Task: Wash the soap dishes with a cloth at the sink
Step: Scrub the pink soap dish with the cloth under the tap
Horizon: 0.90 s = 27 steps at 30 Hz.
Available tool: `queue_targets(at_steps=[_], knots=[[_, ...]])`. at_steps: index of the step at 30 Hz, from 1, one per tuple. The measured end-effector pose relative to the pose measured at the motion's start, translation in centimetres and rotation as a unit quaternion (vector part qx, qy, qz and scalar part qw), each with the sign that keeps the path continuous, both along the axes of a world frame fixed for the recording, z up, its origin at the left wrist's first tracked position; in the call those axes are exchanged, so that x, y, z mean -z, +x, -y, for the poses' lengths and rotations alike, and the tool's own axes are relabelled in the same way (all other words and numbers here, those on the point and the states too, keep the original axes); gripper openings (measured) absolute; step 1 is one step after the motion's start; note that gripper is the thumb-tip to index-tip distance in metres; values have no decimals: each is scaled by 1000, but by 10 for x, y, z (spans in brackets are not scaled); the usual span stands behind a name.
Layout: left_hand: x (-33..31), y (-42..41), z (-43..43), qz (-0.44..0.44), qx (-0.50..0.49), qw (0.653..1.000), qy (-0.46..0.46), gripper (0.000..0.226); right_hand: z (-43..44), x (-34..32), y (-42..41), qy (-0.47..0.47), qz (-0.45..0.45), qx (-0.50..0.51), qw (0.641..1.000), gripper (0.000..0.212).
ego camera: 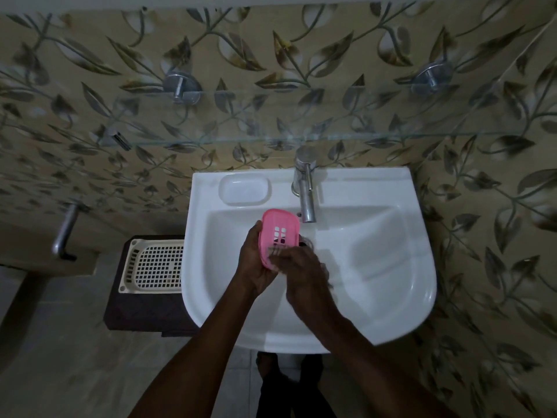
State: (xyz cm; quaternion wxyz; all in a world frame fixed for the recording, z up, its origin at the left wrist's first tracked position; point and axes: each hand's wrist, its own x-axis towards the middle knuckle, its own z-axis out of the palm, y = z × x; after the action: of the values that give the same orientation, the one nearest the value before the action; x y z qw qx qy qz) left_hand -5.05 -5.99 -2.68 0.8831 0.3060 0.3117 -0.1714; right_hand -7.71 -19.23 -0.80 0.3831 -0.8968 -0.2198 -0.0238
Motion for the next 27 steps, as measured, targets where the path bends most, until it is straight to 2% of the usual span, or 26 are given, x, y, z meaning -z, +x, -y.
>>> queue_targets(at_steps=[3,6,9,10,12,14,17,18,20,22,25,27], knots=[[-5,-2,-4,7,4,999,-31,64,12,-1,5,-13,57,-79,995,39],[-9,0,-1,8,16,1000,-6,62,22,-6,18,-9,45,-1,999,35],[-13,0,-1,2,17,1000,-17,63,6,-10,0,29,47,-47,997,34],[-17,0,1,4,15,1000,-23,63,1,-13,2,55,13,-42,998,37],[-19,3,2,10,13,1000,-17,62,-5,-17,7,83,-71,36,993,42],[-21,6,1,5,22,1000,-6,65,-8,-21,5,43,-92,33,994,41],[-25,7,-4,-13,58,998,-7,63,12,-26,10,-41,-35,-145,988,43],[-23,4,-6,-11,53,998,-14,59,21,-24,20,-61,2,-176,983,43],[-18,1,-7,-8,31,999,-15,57,31,-16,30,-62,69,-162,982,39],[-19,2,-7,-4,27,999,-21,59,25,-8,22,-38,53,-125,990,43],[-23,4,-5,3,40,998,-43,54,18,2,9,-38,76,-161,983,52],[-21,2,-6,6,53,998,-28,55,25,3,23,-67,101,-102,987,52]])
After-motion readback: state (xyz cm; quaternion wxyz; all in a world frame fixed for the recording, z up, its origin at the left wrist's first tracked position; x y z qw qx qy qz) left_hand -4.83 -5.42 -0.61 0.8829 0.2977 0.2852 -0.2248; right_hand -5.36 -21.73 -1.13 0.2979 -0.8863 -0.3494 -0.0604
